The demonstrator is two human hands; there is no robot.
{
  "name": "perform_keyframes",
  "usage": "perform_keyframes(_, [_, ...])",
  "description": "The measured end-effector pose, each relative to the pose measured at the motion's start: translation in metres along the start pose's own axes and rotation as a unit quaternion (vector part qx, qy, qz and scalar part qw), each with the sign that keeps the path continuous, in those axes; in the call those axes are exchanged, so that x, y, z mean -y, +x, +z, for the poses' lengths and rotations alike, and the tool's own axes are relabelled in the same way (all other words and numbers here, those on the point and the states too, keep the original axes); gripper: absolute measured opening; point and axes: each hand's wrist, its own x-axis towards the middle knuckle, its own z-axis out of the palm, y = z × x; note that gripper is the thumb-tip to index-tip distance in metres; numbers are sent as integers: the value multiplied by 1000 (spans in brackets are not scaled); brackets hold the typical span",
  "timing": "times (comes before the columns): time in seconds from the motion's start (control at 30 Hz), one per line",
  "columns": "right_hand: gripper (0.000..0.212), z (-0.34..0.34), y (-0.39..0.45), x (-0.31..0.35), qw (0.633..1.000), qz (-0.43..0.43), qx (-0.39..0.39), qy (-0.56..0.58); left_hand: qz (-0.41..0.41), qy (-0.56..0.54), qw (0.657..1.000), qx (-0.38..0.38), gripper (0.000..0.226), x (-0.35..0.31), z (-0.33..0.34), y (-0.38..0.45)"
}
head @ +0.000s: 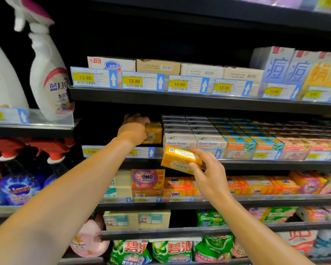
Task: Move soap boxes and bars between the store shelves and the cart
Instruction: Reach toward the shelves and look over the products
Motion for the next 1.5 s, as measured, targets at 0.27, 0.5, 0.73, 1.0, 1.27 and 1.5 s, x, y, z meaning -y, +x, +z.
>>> perform_keyframes(0.27, [40,7,-2,1,1000,1,3,-1,9,-37,999,2,58,-4,5,8])
perform_keyframes(0.5, [40,7,1,6,1000,-2,17,-1,26,-96,995,23,70,3,-1,-7])
perform_keyframes(0.73, [38,6,11,18,999,-31,24,3,170,-295,938,-70,33,-3,-25,-92])
perform_keyframes(1.0, [50,15,20,39,997,-72,31,11,217,-228,941,-123,39,17,-28,-109])
perform_keyframes(1.27, [71,13,35,32,980,-70,29,-183,140,-241,939,-200,38,41,-36,-83])
perform_keyframes(1.5, [64,21,33,21,962,-104,61,-245,56,-139,984,-96,42,46,-14,-53])
